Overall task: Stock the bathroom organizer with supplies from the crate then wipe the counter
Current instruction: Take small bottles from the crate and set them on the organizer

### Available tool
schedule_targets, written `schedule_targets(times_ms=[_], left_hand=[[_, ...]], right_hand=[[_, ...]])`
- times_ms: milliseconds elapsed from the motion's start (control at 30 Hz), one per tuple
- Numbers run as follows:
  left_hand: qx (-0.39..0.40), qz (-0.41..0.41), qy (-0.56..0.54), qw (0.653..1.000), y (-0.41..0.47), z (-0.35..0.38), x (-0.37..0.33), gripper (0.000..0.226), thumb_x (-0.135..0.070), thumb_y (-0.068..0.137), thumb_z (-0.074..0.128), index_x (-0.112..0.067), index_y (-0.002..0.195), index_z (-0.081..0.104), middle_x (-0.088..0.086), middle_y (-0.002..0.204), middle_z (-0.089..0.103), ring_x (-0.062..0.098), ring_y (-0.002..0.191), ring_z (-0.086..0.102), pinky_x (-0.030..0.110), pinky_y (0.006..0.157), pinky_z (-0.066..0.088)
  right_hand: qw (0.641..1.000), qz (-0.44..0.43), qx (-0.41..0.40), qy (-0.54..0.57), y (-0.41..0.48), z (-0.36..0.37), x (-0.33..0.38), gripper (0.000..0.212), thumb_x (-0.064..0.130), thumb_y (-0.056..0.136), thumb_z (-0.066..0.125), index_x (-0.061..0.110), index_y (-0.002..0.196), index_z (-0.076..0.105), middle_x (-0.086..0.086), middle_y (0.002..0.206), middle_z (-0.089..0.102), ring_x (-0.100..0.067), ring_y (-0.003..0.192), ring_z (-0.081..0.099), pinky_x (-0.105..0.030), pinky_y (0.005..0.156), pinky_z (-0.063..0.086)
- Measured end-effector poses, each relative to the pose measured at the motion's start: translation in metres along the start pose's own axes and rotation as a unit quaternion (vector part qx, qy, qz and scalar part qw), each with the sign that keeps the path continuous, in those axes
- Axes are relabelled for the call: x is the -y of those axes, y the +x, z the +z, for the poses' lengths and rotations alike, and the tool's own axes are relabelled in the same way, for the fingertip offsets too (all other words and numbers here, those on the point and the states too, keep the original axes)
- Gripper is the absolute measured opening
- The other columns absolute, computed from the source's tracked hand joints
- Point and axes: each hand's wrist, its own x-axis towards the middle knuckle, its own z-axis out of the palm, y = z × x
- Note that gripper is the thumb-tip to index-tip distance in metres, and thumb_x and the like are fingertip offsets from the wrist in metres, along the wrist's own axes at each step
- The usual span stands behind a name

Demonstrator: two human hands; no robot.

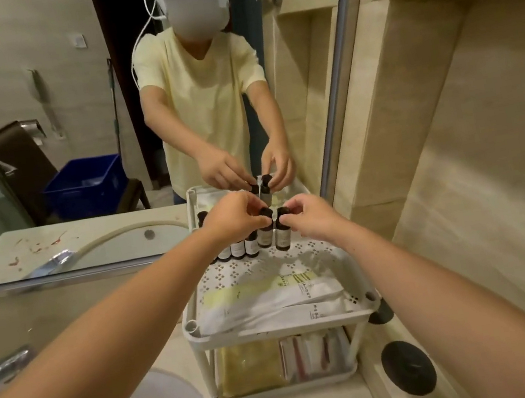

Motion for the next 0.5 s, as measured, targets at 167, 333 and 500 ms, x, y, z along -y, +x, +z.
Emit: schedule_targets(times_ms=[167, 333, 500], left_hand=[[-0.018, 0.006, 0.064, 0.998, 0.014, 0.009, 0.007, 0.028, -0.035, 0.081, 0.075, -0.025, 0.107, 0.071, -0.011, 0.069, 0.058, 0.004, 0.064, 0.053, 0.024, 0.051, 0.034], [-0.031, 0.006, 0.11, 0.993, 0.02, 0.018, 0.017, 0.03, -0.041, 0.081, 0.073, -0.032, 0.11, 0.07, -0.017, 0.067, 0.054, 0.001, 0.063, 0.049, 0.023, 0.049, 0.031], [-0.038, 0.012, 0.177, 0.983, 0.02, 0.023, 0.023, 0.034, -0.044, 0.082, 0.071, -0.034, 0.115, 0.069, -0.016, 0.078, 0.057, 0.008, 0.073, 0.054, 0.024, 0.052, 0.035]], right_hand=[[1.0, -0.009, 0.0, -0.03, 0.018, 0.01, -0.015, 0.01, 0.019, 0.089, 0.065, 0.011, 0.096, 0.065, 0.0, 0.087, 0.064, -0.018, 0.083, 0.06, -0.039, 0.081, 0.05], [0.999, -0.024, -0.012, -0.018, 0.025, 0.018, -0.027, 0.011, 0.019, 0.089, 0.067, 0.018, 0.098, 0.061, 0.008, 0.086, 0.06, -0.011, 0.081, 0.059, -0.026, 0.069, 0.045], [0.999, -0.037, -0.01, -0.021, 0.028, 0.022, -0.032, 0.013, 0.02, 0.089, 0.066, 0.017, 0.101, 0.061, 0.007, 0.09, 0.06, -0.012, 0.086, 0.057, -0.026, 0.073, 0.042]])
